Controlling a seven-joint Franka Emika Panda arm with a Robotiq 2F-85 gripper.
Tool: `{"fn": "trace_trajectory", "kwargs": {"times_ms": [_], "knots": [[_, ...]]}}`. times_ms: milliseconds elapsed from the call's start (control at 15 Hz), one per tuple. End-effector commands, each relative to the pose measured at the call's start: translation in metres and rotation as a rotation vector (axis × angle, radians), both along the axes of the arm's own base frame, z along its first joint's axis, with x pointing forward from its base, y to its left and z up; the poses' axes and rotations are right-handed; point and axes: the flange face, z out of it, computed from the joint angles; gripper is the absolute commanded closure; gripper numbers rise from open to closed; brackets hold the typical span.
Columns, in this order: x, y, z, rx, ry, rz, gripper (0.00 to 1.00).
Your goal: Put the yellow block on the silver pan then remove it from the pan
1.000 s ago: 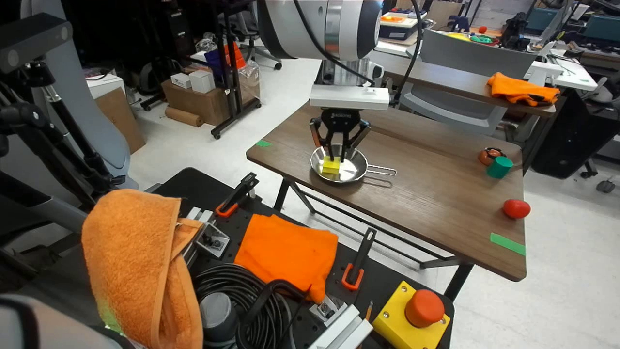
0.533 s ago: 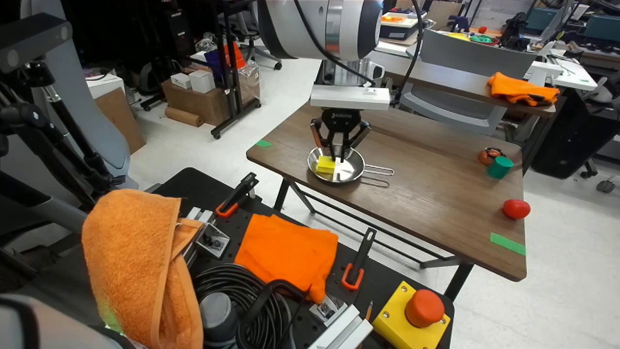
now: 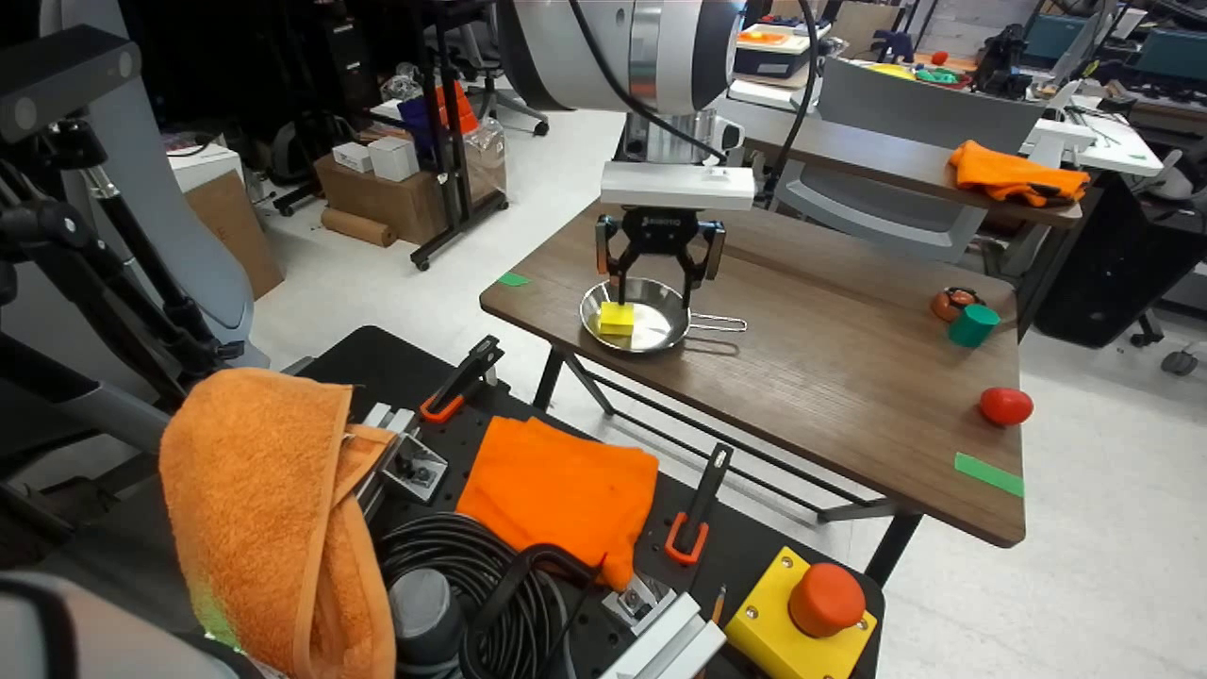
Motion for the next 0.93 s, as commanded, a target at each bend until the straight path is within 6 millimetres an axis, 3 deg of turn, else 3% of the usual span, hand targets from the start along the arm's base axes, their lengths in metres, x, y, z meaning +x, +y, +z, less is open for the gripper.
{"fn": "trace_trajectory", "kwargs": {"times_ms": [0,333,867], "knots": [[-0.009,0.013,0.016,0.021,-0.013,0.038,0.0],[-0.021,0.036,0.027,0.056,-0.012,0.09,0.0],[-0.013,0.015,0.022,0.14,0.013,0.048,0.0]]}}
